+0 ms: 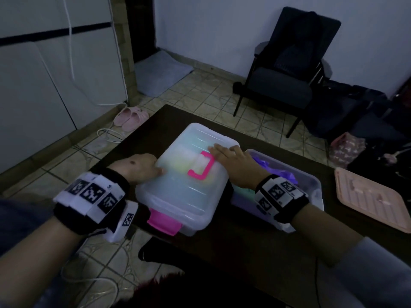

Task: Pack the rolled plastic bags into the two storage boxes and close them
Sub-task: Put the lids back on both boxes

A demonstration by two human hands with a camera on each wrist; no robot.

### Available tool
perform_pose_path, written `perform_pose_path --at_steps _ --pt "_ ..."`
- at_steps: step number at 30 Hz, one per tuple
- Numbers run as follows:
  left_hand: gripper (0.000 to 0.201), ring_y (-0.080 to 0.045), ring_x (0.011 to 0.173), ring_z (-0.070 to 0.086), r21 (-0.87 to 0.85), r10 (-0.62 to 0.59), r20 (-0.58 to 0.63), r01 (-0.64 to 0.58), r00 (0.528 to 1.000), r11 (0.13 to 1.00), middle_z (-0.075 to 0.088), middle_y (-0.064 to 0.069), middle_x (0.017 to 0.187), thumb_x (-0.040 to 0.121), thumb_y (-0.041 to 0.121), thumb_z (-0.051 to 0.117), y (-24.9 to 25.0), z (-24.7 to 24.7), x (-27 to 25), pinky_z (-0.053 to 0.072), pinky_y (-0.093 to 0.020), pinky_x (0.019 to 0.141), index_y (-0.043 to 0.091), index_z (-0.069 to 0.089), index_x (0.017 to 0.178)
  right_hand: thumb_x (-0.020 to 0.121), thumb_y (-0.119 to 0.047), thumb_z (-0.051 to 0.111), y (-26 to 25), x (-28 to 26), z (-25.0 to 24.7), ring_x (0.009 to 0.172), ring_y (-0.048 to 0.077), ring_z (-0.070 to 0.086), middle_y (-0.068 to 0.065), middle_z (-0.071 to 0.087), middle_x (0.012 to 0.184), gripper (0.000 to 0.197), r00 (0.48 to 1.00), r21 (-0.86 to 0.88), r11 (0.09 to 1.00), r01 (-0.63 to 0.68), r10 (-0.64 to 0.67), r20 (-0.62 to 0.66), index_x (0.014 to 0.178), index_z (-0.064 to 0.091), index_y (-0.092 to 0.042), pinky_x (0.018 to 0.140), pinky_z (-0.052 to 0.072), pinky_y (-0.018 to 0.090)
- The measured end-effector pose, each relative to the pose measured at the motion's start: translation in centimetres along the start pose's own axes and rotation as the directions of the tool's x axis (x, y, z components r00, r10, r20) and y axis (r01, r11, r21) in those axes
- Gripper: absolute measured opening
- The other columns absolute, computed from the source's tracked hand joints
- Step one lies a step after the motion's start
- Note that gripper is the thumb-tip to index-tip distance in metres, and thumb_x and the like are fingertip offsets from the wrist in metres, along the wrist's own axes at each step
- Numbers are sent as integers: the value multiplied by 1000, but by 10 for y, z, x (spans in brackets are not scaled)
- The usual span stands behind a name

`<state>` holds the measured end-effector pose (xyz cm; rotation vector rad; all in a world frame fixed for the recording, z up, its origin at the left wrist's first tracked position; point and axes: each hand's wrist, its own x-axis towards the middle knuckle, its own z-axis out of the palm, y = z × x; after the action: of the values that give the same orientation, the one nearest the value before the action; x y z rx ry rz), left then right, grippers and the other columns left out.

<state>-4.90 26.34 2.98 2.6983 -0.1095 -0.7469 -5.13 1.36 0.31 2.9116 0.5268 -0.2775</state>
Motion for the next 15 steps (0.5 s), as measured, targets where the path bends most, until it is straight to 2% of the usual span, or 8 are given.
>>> perform_pose_path --at_steps 1,3,5,7,9,10,12,15 --pt "40 -25 106 51 -34 -12 -7 12 1000 999 51 -14 126 98 35 41 0 6 -2 41 -33 87 6 46 125 92 -7 41 5 4 -1 136 30 22 0 8 159 70 999 93 995 34 -37 23 151 8 -25 108 29 47" --pt "42 -28 117 49 -126 -39 -23 36 999 991 47 -14 132 100 31 38 0 17 -8 40 -39 97 9 37 135 87 5 39 15 17 -5 133 29 34 7 30 153 63 997 402 913 69 -56 -46 145 34 -18 112 26 42" --pt "45 -31 122 45 -207 -70 -36 61 997 976 41 -16 138 100 34 35 -1 25 -10 38 -45 102 16 29 141 88 5 37 24 32 -10 128 29 43 15 48 140 49 981 625 780 -8 126 -145 132 53 -11 110 31 43" --pt "50 -34 127 37 -265 -137 -38 122 990 957 33 -17 141 99 39 33 0 32 -14 34 -47 104 20 24 144 95 -10 38 31 44 -13 130 31 38 16 45 140 41 945 590 793 -153 291 -146 135 49 -12 109 32 44" --pt "49 -36 124 37 -292 -249 -109 209 962 933 33 -19 137 97 41 33 5 43 -19 34 -43 97 12 31 137 100 -24 34 37 53 -12 130 32 36 17 41 142 41 944 504 819 -276 330 -19 138 41 -9 107 32 41" --pt "47 -38 119 39 -287 -276 -195 215 941 934 36 -21 132 97 40 34 9 50 -22 35 -41 91 7 35 130 102 -25 30 37 54 -10 127 31 41 18 43 140 41 946 514 803 -301 319 55 136 41 -6 103 34 36" --pt "42 -39 111 42 -264 -270 -334 185 903 946 40 -22 124 96 37 35 14 63 -25 35 -40 82 3 40 120 103 -24 27 34 56 -5 122 31 46 20 45 136 41 943 586 749 -310 318 92 135 39 -2 95 36 31" --pt "40 -31 103 43 -282 -290 -353 194 890 940 38 -17 116 96 38 29 15 70 -22 34 -37 76 6 39 118 103 -23 29 30 58 1 122 37 46 26 43 136 41 915 659 668 -345 397 77 137 34 -1 96 37 34"
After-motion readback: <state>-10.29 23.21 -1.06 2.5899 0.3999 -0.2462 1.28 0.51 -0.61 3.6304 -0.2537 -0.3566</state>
